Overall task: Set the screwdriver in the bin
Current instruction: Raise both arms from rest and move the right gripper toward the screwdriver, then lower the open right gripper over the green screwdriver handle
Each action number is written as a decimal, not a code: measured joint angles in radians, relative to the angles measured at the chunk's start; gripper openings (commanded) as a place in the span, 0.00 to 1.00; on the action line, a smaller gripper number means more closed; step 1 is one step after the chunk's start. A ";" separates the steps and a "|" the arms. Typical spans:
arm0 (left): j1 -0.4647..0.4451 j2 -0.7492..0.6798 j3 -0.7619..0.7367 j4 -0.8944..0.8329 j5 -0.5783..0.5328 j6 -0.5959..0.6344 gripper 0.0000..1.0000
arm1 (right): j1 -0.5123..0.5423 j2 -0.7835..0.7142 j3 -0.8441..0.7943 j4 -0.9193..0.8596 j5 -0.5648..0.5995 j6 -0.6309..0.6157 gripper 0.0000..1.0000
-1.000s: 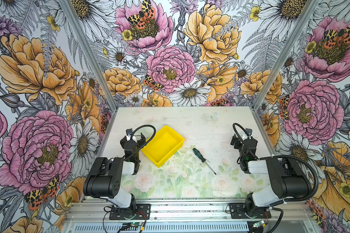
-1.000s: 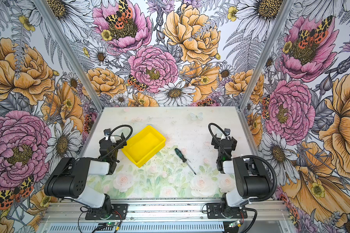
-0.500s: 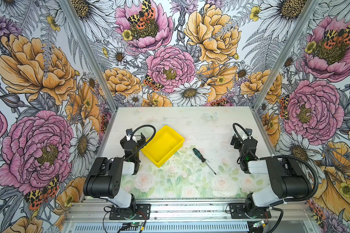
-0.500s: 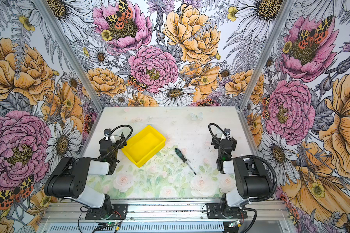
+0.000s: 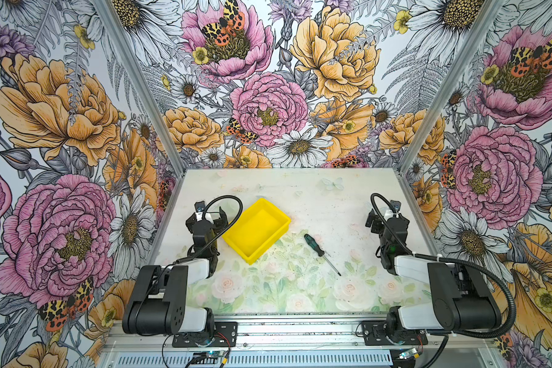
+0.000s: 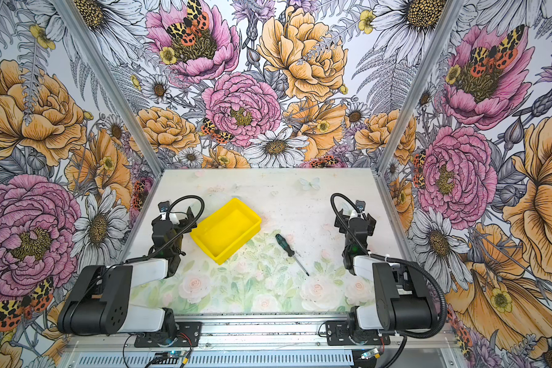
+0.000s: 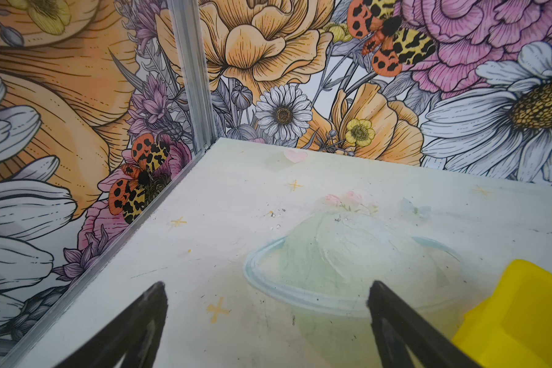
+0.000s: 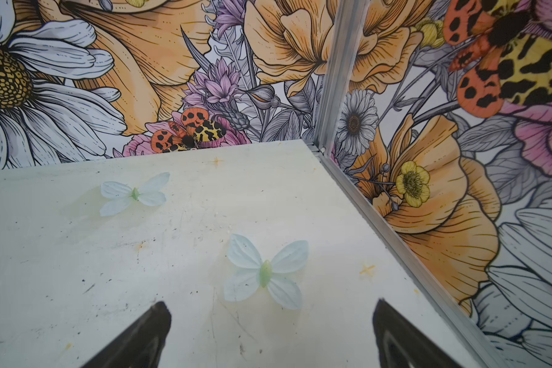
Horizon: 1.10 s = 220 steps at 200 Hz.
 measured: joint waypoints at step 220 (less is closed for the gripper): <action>-0.169 -0.360 0.408 -1.268 0.255 -0.414 0.99 | 0.255 -0.135 0.502 -1.303 -0.255 0.209 1.00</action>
